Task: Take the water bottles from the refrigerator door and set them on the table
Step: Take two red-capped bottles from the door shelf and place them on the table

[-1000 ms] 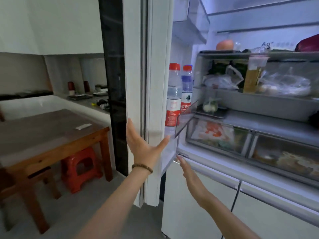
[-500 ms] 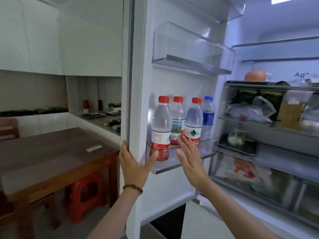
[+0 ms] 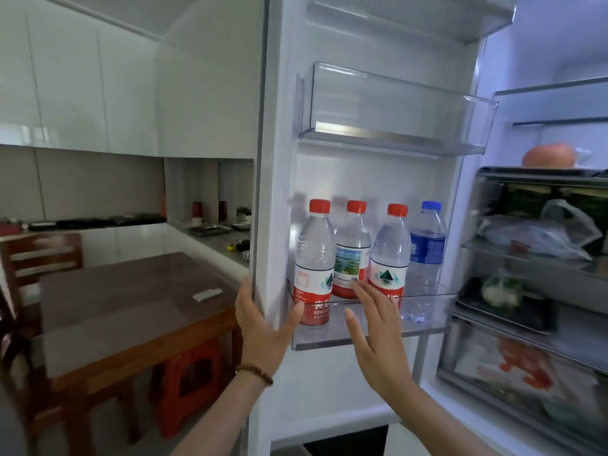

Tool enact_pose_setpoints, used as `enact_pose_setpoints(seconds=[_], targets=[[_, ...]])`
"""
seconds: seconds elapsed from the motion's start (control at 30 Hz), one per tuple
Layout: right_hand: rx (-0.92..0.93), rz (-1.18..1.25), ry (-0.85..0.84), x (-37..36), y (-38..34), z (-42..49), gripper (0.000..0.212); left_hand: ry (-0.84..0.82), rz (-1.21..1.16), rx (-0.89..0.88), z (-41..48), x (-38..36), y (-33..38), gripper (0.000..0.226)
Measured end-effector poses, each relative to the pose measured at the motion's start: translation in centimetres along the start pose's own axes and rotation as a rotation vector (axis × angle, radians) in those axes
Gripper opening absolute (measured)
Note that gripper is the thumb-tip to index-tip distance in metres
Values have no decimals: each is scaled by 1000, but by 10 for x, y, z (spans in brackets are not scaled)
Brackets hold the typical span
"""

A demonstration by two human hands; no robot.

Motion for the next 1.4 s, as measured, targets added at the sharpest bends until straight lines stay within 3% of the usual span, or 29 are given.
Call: enact_pose_setpoints(seconds=[0.1, 0.17, 0.3, 0.4, 0.47, 0.7, 0.8, 0.93, 1.07, 1.2, 1.4], targets=[[-15, 298, 41, 19, -2, 31, 49, 146, 28, -310, 3, -5, 65, 81], [-27, 406, 58, 35, -9, 61, 52, 139, 24, -460, 12, -18, 110, 62], [-28, 486, 10, 55, -27, 115, 60, 24, 251, -626, 29, -54, 152, 57], [-174, 540, -201, 40, -32, 140, 59, 20, 239, -472, 43, -61, 135, 63], [-181, 548, -275, 29, -36, 148, 46, 39, 198, -337, 49, -57, 122, 67], [-77, 549, -267, 24, -28, 160, 24, -92, 157, -138, 60, -54, 102, 69], [-72, 608, -268, 22, -25, 163, 23, -111, 160, -123, 60, -54, 104, 63], [-15, 616, -175, 28, -25, 163, 28, -80, 108, -87, 60, -54, 109, 25], [36, 678, -187, 26, -29, 152, 20, 30, 37, -101, 64, -55, 112, 40], [79, 681, -216, 25, -32, 140, 12, 121, -67, -131, 59, -52, 118, 29], [129, 765, -46, 60, -46, 139, 15, 192, -124, -294, 50, -41, 158, 31]])
Point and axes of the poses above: each hand's wrist, its own z-axis towards the middle knuckle, its own x-axis out of the back of the hand, y = z × x, the point moved 7 cm from there along z, towards the middle knuckle
